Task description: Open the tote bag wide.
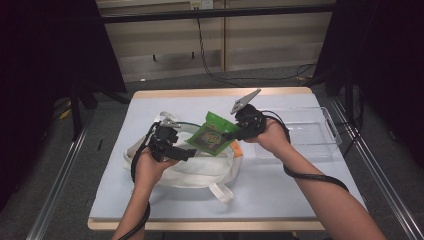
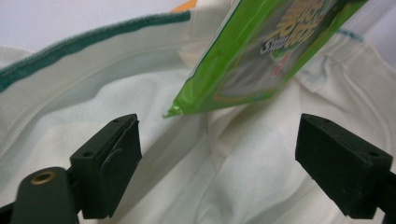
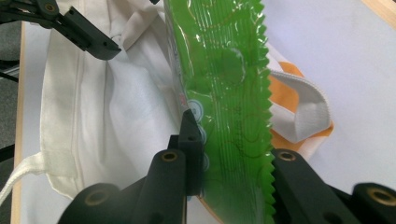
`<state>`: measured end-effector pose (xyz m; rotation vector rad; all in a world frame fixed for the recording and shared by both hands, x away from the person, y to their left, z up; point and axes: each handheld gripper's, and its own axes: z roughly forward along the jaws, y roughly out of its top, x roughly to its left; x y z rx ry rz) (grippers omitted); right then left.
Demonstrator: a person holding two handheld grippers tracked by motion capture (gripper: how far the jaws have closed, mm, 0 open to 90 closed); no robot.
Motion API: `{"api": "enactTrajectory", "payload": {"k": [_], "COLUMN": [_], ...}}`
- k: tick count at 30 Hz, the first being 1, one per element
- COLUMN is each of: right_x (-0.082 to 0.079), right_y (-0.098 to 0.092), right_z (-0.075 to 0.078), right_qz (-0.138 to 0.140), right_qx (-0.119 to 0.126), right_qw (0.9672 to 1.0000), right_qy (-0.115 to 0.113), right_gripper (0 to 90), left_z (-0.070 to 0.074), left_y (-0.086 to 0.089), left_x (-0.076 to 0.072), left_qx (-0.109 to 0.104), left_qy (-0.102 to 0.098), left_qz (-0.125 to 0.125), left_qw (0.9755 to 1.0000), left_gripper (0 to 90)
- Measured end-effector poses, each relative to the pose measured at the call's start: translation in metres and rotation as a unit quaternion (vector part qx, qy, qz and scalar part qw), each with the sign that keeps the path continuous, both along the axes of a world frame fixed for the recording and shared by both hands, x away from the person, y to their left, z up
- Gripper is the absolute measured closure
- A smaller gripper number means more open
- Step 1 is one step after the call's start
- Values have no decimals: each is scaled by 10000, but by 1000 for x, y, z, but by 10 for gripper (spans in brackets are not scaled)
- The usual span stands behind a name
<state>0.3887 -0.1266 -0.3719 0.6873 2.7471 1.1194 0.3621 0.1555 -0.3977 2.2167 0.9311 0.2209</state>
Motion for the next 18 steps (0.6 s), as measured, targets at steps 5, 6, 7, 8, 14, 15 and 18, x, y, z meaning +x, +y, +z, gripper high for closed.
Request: {"api": "enactTrajectory", "payload": {"k": [5,6,7,8,14,15,18], "right_x": [1,0,0,0,-2,-2,-4], "right_y": [2,3,4,4,2,2,0], "right_z": [9,11,12,13,22,24,31], "right_qz": [-2,-8,7,33,-5,9,-5], "right_qx": [-37,-53,-52,-80,21,35,25], "right_qw": [10000,10000,10000,10000,10000,10000,10000], "right_qy": [0,-10,-13,-22,-2,-8,-8], "right_gripper": [753,753,754,754,754,754,754], "left_z": [-5,-6,-6,-6,-9,-9,-8], "left_y": [5,4,6,8,10,10,8], "left_x": [1,-1,-1,-1,-2,-2,-4], "left_qx": [133,26,36,91,46,38,-90], "left_qy": [60,43,48,37,54,57,50], "left_qz": [-38,88,107,0,74,77,117], "left_qw": [9999,9999,9999,10000,9999,9999,9999], "left_gripper": [128,126,119,119,91,88,83]}}
